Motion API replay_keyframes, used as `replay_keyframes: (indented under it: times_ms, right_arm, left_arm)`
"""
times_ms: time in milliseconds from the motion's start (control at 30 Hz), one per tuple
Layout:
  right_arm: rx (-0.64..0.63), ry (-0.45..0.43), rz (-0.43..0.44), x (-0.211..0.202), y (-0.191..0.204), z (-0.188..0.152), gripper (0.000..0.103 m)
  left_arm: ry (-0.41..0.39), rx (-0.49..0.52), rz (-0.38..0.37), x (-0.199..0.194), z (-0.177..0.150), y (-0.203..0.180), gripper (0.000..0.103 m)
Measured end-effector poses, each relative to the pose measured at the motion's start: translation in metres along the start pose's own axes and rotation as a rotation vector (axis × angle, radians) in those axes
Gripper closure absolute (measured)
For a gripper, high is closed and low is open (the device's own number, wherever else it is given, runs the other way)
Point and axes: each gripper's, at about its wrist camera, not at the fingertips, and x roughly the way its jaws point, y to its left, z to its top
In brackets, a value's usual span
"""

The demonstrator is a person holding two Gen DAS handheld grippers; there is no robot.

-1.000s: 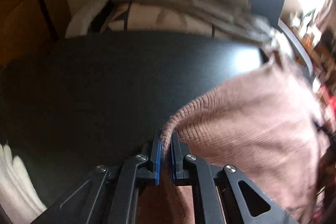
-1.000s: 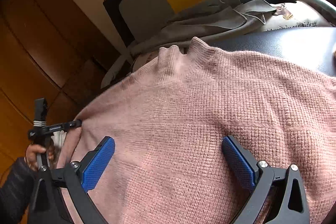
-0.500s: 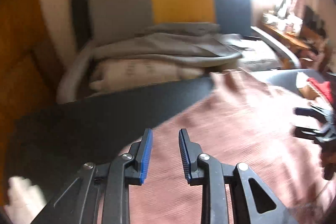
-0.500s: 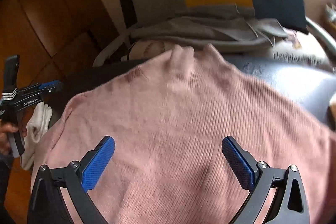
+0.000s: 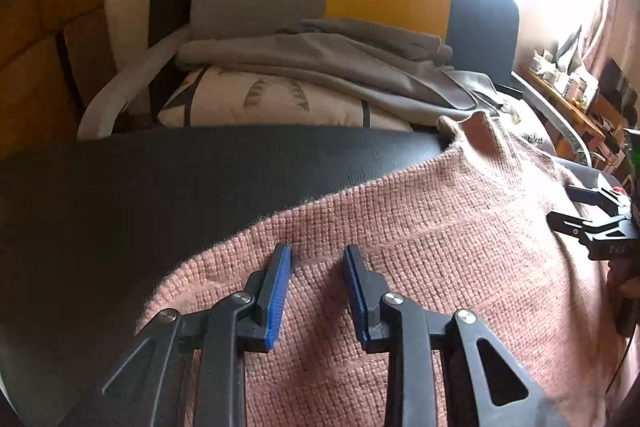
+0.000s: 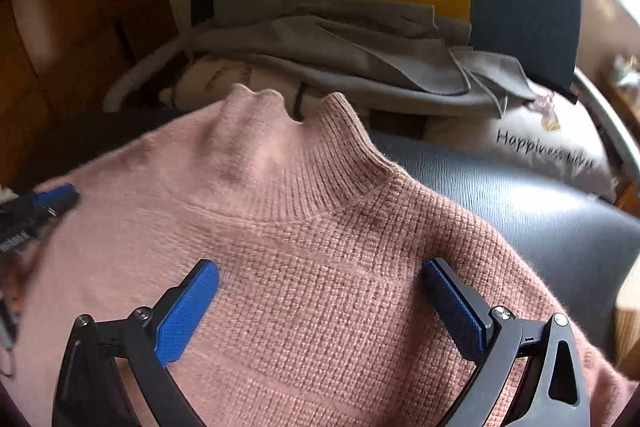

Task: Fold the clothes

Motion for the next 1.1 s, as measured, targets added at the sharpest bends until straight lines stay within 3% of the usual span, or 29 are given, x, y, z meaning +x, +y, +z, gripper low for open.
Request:
replay_keyframes:
  times_ms: [167, 300, 367, 467, 600, 700, 900, 1033, 1100]
  right_arm:
    - [-0.023, -0.007, -0.047, 0.015, -0.007, 0.017, 0.0]
    - [-0.033, -0.003, -0.038, 0.016, -0.009, 0.02, 0.0]
    - [-0.053, 0.024, -0.019, 0.006, -0.005, 0.021, 0.0]
    - [-0.083, -0.013, 0.033, -0.036, 0.014, 0.007, 0.0]
    - [-0.097, -0.019, 0.17, -0.107, 0.049, -0.044, 0.0]
    - [-0.11, 0.028, 0.213, -0.147, 0.063, -0.096, 0.0]
    - [-0.065, 0.137, 0.183, -0.19, 0.062, -0.204, 0.0]
    - [-0.048, 0.146, 0.133, -0.205, 0.059, -0.255, 0.0]
    - [-0.03, 0.128, 0.121, -0.21, 0.054, -0.261, 0.0]
  left_arm:
    - [0.006, 0.024, -0.038, 0.013, 0.016, 0.01, 0.074]
    - [0.047, -0.012, -0.024, 0.005, 0.025, 0.008, 0.075]
    - [0.017, -0.044, -0.027, -0.018, 0.023, 0.004, 0.076]
    - [-0.027, -0.046, -0.128, -0.067, 0.0, -0.012, 0.076]
    - [-0.001, 0.032, -0.205, -0.117, -0.061, -0.048, 0.076]
    - [0.038, 0.076, -0.223, -0.142, -0.107, -0.065, 0.076]
    - [0.124, 0.104, -0.218, -0.176, -0.189, -0.077, 0.075]
    - [0.076, 0.134, -0.148, -0.197, -0.22, -0.069, 0.072]
    - [0.064, 0.106, -0.145, -0.202, -0.226, -0.062, 0.072]
